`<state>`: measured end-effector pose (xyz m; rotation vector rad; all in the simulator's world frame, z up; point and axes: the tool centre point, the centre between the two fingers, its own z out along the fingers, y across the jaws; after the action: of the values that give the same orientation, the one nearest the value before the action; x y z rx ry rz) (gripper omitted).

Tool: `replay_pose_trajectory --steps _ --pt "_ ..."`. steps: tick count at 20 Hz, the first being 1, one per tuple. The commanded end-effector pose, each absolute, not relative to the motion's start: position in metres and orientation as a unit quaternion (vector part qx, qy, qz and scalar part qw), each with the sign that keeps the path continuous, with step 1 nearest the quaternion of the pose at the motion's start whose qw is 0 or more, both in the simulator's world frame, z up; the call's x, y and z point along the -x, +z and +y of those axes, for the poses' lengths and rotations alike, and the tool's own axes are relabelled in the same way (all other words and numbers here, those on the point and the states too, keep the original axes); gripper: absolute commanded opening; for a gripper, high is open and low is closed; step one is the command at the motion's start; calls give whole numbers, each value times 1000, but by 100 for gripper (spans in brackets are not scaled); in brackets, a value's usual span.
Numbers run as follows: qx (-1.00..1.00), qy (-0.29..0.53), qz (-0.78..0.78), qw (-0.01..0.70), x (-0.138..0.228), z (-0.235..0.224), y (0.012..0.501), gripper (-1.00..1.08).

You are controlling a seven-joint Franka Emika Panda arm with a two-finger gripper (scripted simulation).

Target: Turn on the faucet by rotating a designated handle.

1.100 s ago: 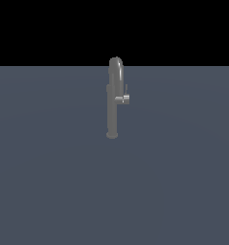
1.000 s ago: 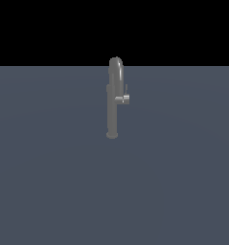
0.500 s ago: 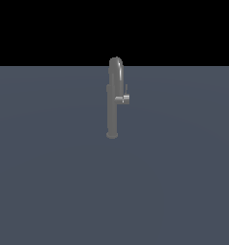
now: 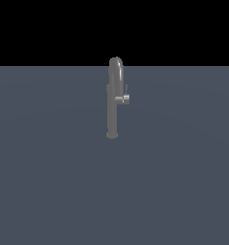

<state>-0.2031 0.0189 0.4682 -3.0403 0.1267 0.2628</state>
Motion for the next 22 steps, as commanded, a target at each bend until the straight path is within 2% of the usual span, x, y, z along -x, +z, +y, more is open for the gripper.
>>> replay_pose_trajectory --steps 1,22 --pt "991 103 58 59 189 20 467 -100" --pt "926 253 199 200 71 13 433 -100"
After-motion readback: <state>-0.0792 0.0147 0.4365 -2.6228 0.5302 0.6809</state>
